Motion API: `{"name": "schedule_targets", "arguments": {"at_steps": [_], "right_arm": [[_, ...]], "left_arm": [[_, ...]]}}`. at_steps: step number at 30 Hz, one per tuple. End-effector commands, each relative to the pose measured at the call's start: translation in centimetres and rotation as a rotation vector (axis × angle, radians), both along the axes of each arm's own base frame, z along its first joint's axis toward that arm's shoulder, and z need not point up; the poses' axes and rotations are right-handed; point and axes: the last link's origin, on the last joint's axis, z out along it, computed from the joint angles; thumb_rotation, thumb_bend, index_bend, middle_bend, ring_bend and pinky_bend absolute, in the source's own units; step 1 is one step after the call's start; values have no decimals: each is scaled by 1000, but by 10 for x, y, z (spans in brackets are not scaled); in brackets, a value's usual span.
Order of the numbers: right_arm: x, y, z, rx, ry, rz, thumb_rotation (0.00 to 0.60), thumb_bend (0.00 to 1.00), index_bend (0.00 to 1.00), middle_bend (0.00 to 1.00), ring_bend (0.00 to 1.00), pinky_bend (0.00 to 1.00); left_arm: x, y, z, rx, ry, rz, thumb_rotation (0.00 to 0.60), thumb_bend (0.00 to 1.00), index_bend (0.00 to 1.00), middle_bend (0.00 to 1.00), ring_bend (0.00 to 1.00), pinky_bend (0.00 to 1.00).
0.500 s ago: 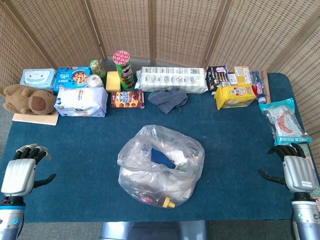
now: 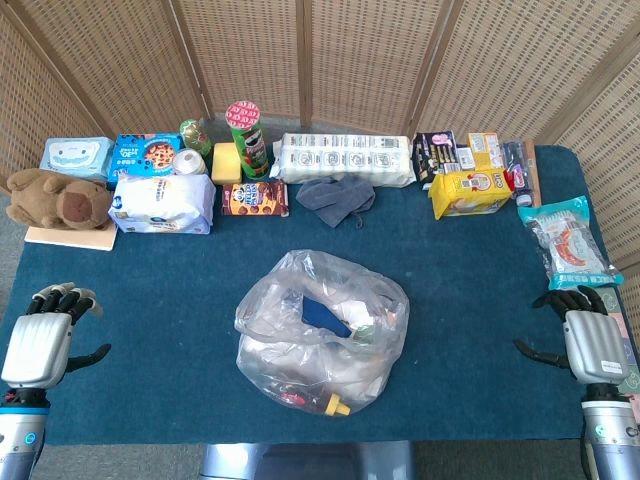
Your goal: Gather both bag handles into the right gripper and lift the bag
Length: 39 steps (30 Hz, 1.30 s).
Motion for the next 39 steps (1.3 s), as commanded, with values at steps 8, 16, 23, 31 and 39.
{"name": "schedule_targets", "arguments": {"at_steps": [8, 16, 23, 31, 39], "right_arm": [[17, -6, -4, 123, -207, 48, 440, 181, 354, 336, 263, 161], [41, -22, -15, 284, -376, 101, 437, 142, 295, 330, 269, 177], [55, -31, -25, 389, -412, 137, 439, 121, 293, 323, 255, 161], [73, -36, -44, 476, -392, 169, 441, 118, 293, 318, 242, 146], [95, -44, -57, 548, -407, 189, 440, 117, 293, 315, 238, 146]], "left_arm": [[8, 2, 8, 9, 4, -37, 472, 112, 442, 317, 186, 172], [20, 11, 19, 7, 15, -88, 471, 112, 442, 317, 186, 172], [26, 16, 23, -1, 28, -108, 471, 113, 442, 317, 186, 171], [26, 24, 20, -23, 28, -111, 471, 113, 442, 317, 186, 171], [19, 31, 16, -39, 22, -97, 469, 113, 442, 318, 186, 171]]}}
